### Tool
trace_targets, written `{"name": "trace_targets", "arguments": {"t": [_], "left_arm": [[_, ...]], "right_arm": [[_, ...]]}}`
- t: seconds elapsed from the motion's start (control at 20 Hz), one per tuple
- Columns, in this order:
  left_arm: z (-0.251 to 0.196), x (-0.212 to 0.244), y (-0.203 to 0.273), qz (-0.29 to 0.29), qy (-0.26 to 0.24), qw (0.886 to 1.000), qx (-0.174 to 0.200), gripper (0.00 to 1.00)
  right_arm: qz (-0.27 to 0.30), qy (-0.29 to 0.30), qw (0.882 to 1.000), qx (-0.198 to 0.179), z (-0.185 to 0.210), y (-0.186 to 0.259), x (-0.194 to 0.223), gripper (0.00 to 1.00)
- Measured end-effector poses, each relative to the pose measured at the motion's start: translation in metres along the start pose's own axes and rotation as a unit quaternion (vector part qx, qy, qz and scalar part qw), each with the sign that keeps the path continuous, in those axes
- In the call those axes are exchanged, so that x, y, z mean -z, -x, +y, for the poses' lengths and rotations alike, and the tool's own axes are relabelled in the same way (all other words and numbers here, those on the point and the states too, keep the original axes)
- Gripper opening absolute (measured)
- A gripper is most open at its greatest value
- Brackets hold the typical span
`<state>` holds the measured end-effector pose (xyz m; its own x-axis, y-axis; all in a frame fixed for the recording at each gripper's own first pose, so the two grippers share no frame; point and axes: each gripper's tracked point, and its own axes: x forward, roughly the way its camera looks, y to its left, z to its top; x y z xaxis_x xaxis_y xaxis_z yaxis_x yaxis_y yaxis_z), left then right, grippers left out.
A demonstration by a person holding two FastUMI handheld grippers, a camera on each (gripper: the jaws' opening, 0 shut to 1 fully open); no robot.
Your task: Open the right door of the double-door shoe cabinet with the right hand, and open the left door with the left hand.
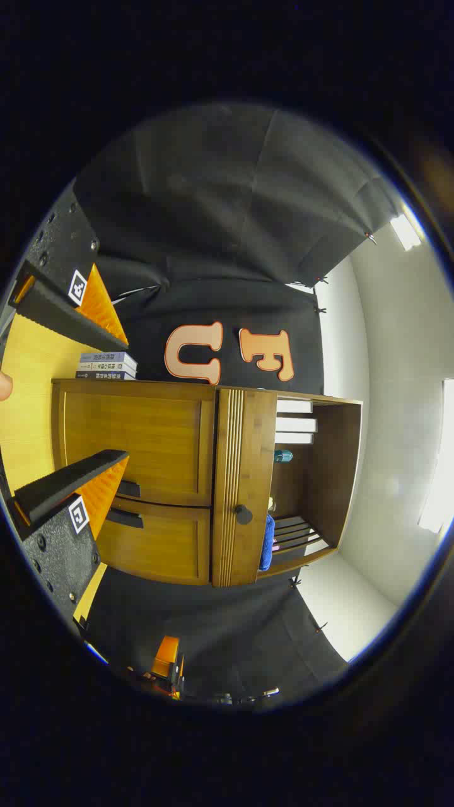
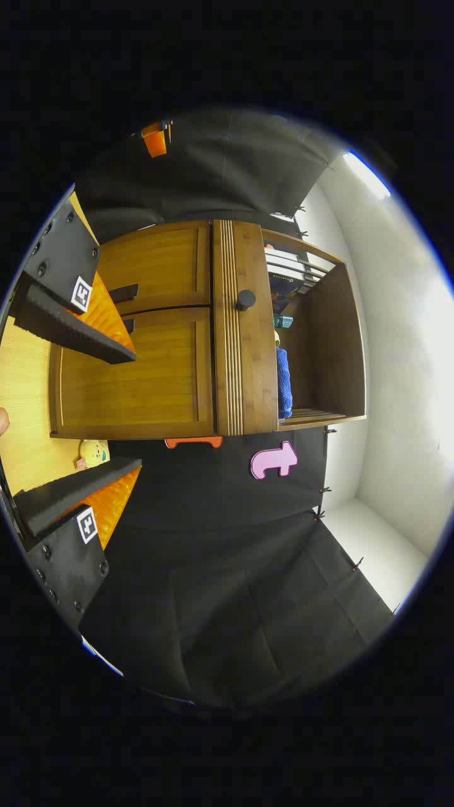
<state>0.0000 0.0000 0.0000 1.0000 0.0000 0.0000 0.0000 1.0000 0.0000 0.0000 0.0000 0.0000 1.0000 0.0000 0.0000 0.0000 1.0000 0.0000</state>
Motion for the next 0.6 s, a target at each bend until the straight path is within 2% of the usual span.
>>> {"name": "trace_targets", "arguments": {"t": [0.05, 0.1, 0.15, 0.2, 0.45, 0.5, 0.6], "left_arm": [[-0.0002, 0.0005, 0.0002, 0.0, 0.0, 1.0, 0.0, 0.92], [-0.0002, 0.0004, 0.0003, 0.0, 0.0, 1.0, 0.0, 0.92], [-0.0003, 0.0017, 0.0012, 0.001, 0.0, 1.0, 0.0, 0.92], [-0.0003, 0.002, 0.0006, 0.002, -0.001, 1.0, 0.0, 0.94], [0.0014, 0.0001, 0.0031, -0.002, -0.006, 1.0, -0.004, 0.92], [0.001, -0.001, 0.0028, -0.004, -0.008, 1.0, -0.004, 0.92], [0.0001, -0.0007, 0.0036, -0.004, -0.007, 1.0, -0.004, 0.94]], "right_arm": [[-0.001, 0.001, 1.0, -0.001, 0.0012, 0.0002, -0.0011, 0.93], [-0.002, 0.003, 1.0, 0.0, 0.002, -0.0002, -0.0011, 0.97], [-0.002, 0.004, 1.0, 0.0, 0.003, 0.0001, -0.0004, 0.92], [-0.001, 0.003, 1.0, -0.002, 0.0041, -0.0002, -0.0001, 0.94], [0.001, 0.001, 1.0, -0.002, 0.0037, 0.0, 0.0026, 0.96], [0.001, -0.001, 1.0, 0.0, 0.0022, -0.0001, 0.0023, 1.0], [0.0, -0.003, 1.0, 0.003, 0.0005, -0.0016, 0.0018, 0.97]]}}
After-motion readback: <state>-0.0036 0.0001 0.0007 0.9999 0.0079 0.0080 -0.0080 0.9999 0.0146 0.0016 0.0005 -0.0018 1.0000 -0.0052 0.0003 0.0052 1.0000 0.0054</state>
